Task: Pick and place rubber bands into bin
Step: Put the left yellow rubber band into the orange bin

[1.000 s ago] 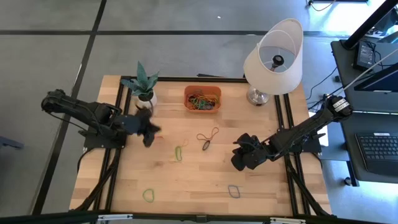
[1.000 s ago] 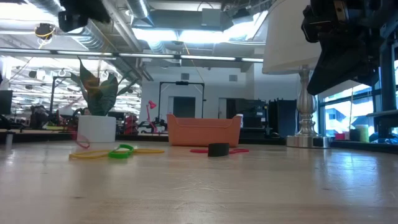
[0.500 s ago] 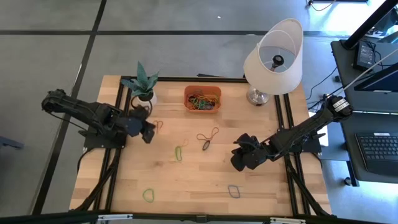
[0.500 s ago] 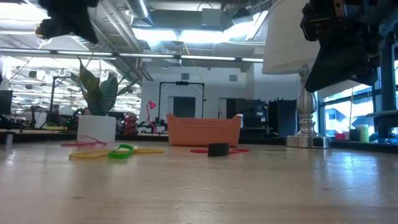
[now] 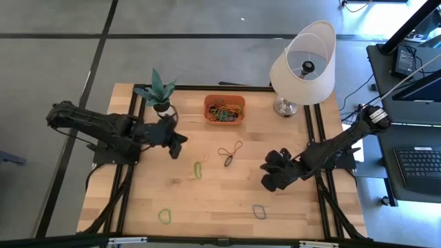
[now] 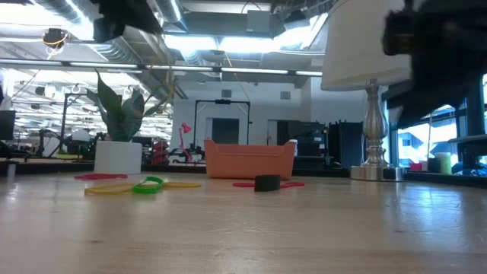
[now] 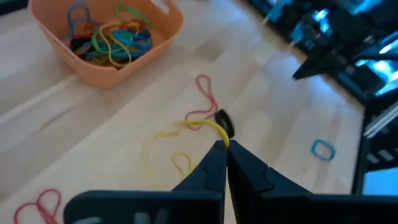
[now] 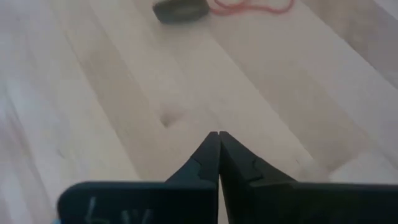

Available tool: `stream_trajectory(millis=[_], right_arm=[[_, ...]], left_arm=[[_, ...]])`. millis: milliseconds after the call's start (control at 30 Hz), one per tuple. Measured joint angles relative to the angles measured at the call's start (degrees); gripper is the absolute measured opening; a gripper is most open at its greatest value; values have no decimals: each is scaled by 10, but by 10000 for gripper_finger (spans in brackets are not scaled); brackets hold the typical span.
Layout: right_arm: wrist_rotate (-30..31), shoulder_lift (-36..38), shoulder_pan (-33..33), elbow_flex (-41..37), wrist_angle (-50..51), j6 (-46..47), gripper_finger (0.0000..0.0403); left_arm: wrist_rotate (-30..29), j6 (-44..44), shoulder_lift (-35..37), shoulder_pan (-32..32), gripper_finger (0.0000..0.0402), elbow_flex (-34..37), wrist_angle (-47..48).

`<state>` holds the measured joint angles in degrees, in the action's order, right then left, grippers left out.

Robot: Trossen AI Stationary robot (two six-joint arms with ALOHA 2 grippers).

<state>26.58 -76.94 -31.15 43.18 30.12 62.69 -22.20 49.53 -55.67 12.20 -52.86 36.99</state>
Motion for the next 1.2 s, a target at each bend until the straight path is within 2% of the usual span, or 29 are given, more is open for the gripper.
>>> stream_trajectory(millis=[133, 233, 400, 600, 867, 1200], right_arm=[[-1, 41, -19, -66, -31, 18, 6], [-1, 99, -34, -129, -105, 27, 3], [0, 200, -38, -206, -194, -26, 6], [1, 279, -16, -239, -197, -83, 3], [-1, 299, 13, -242, -195, -154, 11], [-5, 298, 18, -242, -190, -173, 7]], left_arm=[[39, -40, -62, -40, 2, -39, 1], [64, -93, -116, -73, 2, -86, 2], [82, -179, -208, -143, 2, -183, -1], [131, -255, -328, -232, 2, -301, 1], [186, -300, -484, -318, 2, -407, -3], [241, -290, -620, -360, 2, -431, -36]])
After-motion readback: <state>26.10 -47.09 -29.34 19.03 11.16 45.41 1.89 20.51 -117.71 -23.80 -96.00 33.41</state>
